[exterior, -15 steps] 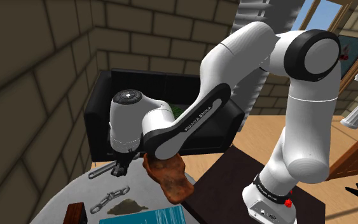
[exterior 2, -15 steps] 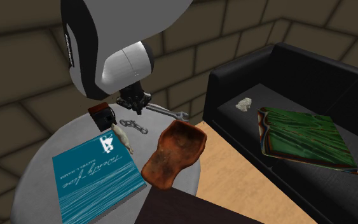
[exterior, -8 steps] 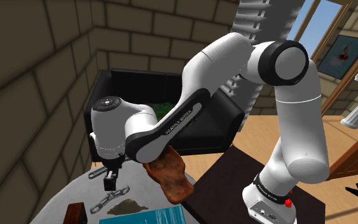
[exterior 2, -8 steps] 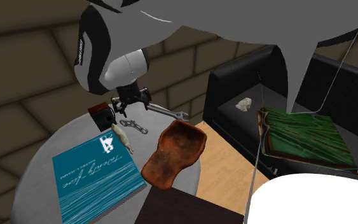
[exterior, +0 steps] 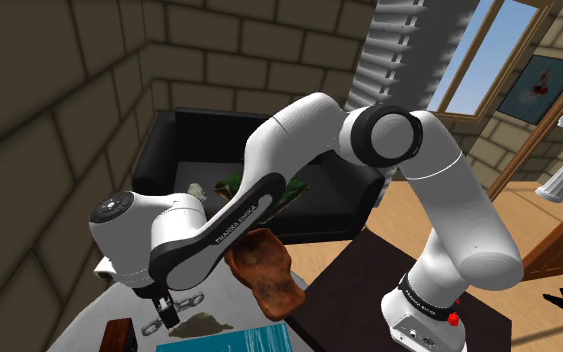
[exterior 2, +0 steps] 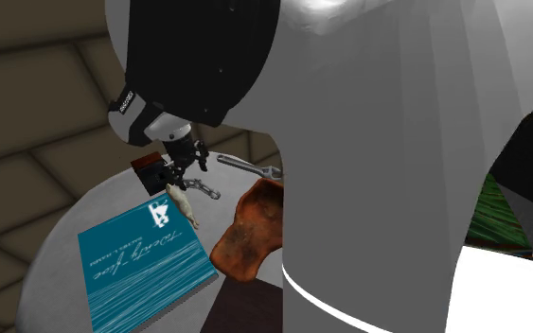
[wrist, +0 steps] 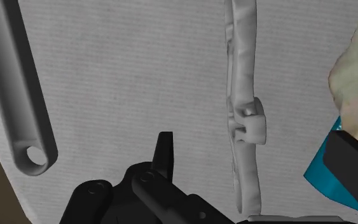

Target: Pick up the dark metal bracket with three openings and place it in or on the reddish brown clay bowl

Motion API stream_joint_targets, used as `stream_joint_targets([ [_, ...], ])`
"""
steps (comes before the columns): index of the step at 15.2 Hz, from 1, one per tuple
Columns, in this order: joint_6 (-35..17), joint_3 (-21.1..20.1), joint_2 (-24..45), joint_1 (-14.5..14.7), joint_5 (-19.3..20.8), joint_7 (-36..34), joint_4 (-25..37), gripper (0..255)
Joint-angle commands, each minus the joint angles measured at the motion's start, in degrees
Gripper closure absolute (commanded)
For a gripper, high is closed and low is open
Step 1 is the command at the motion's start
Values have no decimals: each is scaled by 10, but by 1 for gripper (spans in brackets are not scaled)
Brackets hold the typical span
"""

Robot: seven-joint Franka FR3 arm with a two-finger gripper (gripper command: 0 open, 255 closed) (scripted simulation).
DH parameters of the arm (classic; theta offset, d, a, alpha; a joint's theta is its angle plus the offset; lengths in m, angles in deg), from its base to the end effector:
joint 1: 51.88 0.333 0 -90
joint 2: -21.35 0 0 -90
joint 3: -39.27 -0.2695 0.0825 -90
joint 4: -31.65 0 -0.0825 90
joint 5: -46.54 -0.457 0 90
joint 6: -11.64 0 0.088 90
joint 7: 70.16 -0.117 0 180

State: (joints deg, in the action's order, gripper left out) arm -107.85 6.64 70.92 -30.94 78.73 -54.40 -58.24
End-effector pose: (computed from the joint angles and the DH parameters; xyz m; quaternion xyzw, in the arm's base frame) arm 0.4492 0.5327 0.0853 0.7562 0.6482 -0.0816 0.0371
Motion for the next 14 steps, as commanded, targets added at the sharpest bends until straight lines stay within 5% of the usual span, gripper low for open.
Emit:
stream_joint_targets([
  [1,-6,4,12,4,6,5,3,0],
  [13,-23,11,26,6,14,0,0,0],
  [14,-23,11,26,6,14,0,0,255],
])
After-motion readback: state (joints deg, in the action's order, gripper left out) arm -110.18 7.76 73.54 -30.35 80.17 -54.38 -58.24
